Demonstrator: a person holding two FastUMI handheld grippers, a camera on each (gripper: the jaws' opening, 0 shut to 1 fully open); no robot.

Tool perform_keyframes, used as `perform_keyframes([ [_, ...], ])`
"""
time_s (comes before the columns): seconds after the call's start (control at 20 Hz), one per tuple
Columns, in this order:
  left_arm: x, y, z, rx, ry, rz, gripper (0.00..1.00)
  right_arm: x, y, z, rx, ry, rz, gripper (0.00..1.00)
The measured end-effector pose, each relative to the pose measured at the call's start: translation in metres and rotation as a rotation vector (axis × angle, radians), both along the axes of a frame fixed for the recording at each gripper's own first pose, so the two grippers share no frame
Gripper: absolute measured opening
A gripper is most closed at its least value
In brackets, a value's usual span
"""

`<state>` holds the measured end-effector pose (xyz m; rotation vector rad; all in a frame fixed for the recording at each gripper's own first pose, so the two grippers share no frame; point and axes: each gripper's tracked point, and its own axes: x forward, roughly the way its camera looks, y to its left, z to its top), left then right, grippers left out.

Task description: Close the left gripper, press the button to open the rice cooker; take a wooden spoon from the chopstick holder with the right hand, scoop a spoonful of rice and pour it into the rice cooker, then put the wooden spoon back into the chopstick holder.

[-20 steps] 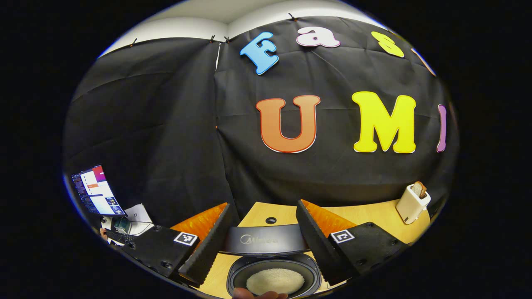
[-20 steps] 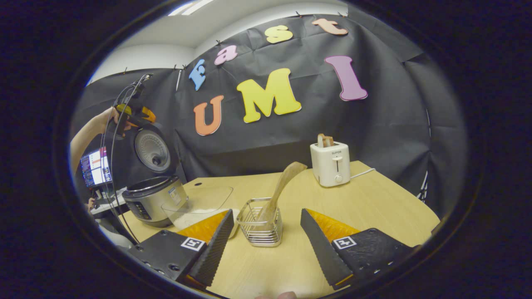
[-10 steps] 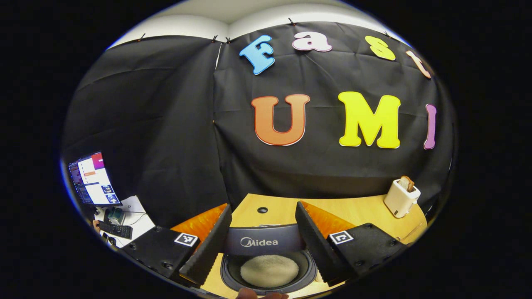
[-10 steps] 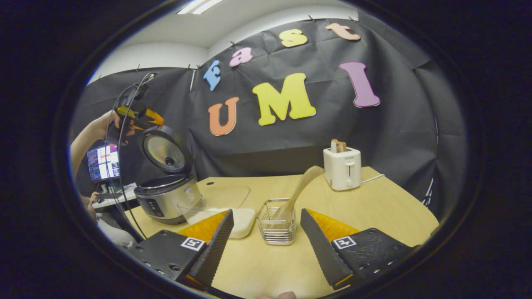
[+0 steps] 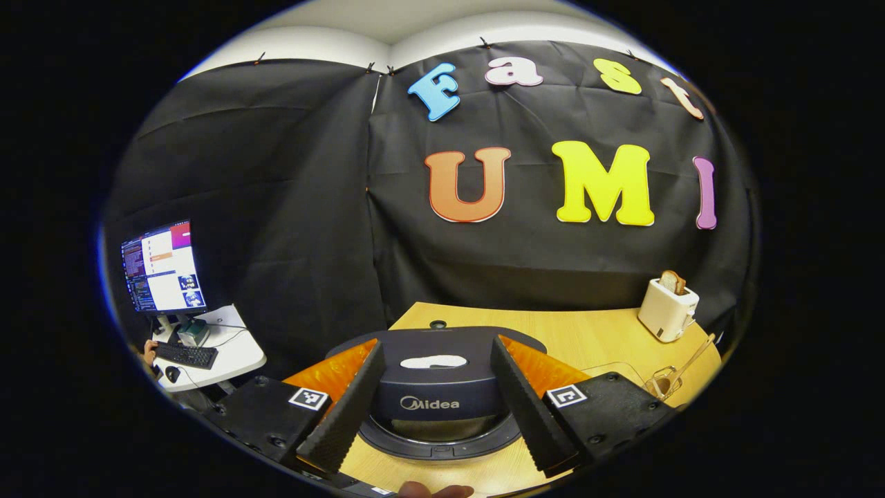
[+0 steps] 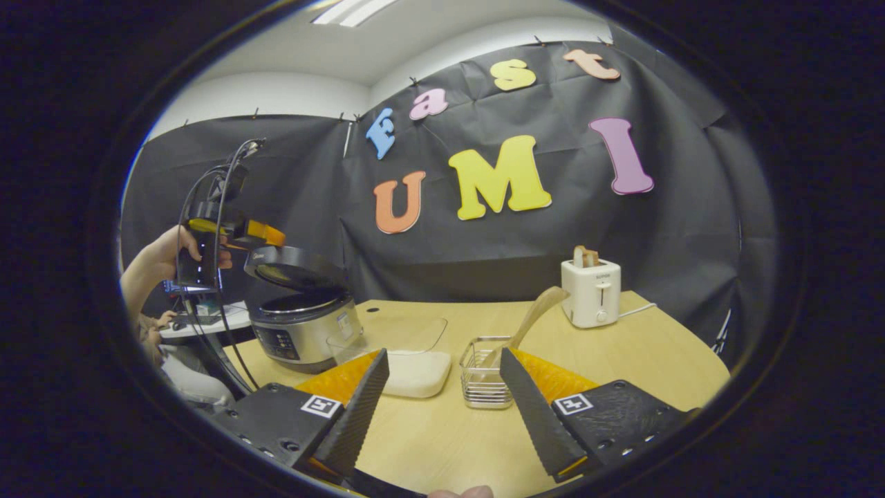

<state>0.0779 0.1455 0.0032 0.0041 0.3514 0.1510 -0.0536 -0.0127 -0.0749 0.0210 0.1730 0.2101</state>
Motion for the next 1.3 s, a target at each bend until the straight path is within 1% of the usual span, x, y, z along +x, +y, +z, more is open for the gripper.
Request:
perform_keyframes([
  [0.1,-0.007,-0.001,-0.01,-0.004,-0.029,0.01,0.98,-0.001,0.002,0.001,-0.002,-0.006,0.0,0.92],
  [0.2,-0.012,-0.002,-0.02,0.015,-0.044,0.018,0.98,-0.002,-0.001,0.003,0.007,-0.015,-0.008,0.92],
  [0.35,-0.018,-0.002,-0.03,0.022,-0.073,0.028,0.98,0.001,-0.003,0.0,0.042,-0.013,-0.025,0.92],
  [0.4,-0.021,-0.002,-0.035,0.021,-0.075,0.03,0.98,0.001,-0.002,-0.001,0.05,-0.012,-0.027,0.96],
  [0.45,-0.022,-0.003,-0.039,0.021,-0.071,0.033,0.99,0.003,0.0,-0.005,0.052,-0.005,-0.027,0.96],
  [0.5,-0.024,-0.004,-0.043,0.025,-0.067,0.035,0.98,0.005,0.002,-0.008,0.051,0.004,-0.025,0.92],
  [0.6,-0.026,-0.003,-0.053,0.024,-0.059,0.042,0.98,0.008,0.007,-0.012,0.049,0.016,-0.019,0.92],
  [0.65,-0.027,-0.003,-0.059,0.026,-0.043,0.041,1.0,0.009,0.01,-0.012,0.048,0.02,-0.014,0.92],
  [0.75,-0.032,-0.004,-0.079,0.005,0.031,0.052,0.98,0.011,0.016,-0.014,0.044,0.02,0.001,0.92],
  [0.8,-0.033,-0.004,-0.072,0.013,-0.01,0.052,0.99,0.011,0.018,-0.014,0.04,0.015,0.004,0.92],
  [0.85,-0.031,-0.006,-0.073,0.024,0.0,0.046,1.0,0.013,0.021,-0.015,0.036,0.013,0.007,0.92],
  [0.9,-0.032,-0.007,-0.072,0.028,-0.014,0.047,0.98,0.014,0.023,-0.018,0.032,0.015,0.013,0.92],
  [0.95,-0.027,-0.008,-0.071,0.03,-0.04,0.047,0.99,0.015,0.026,-0.022,0.031,0.019,0.019,0.92],
  [1.0,-0.027,-0.008,-0.076,0.041,-0.039,0.04,0.98,0.016,0.029,-0.023,0.036,0.025,0.026,0.92],
  [1.05,-0.032,-0.008,-0.082,0.032,-0.025,0.039,0.99,0.018,0.031,-0.026,0.046,0.031,0.033,0.92],
  [1.1,-0.031,-0.009,-0.079,0.038,-0.05,0.034,0.99,0.019,0.035,-0.028,0.054,0.037,0.041,0.92],
  [1.3,-0.03,-0.008,-0.079,0.036,-0.077,0.041,0.97,0.021,0.039,-0.028,0.052,0.037,0.052,0.92],
])
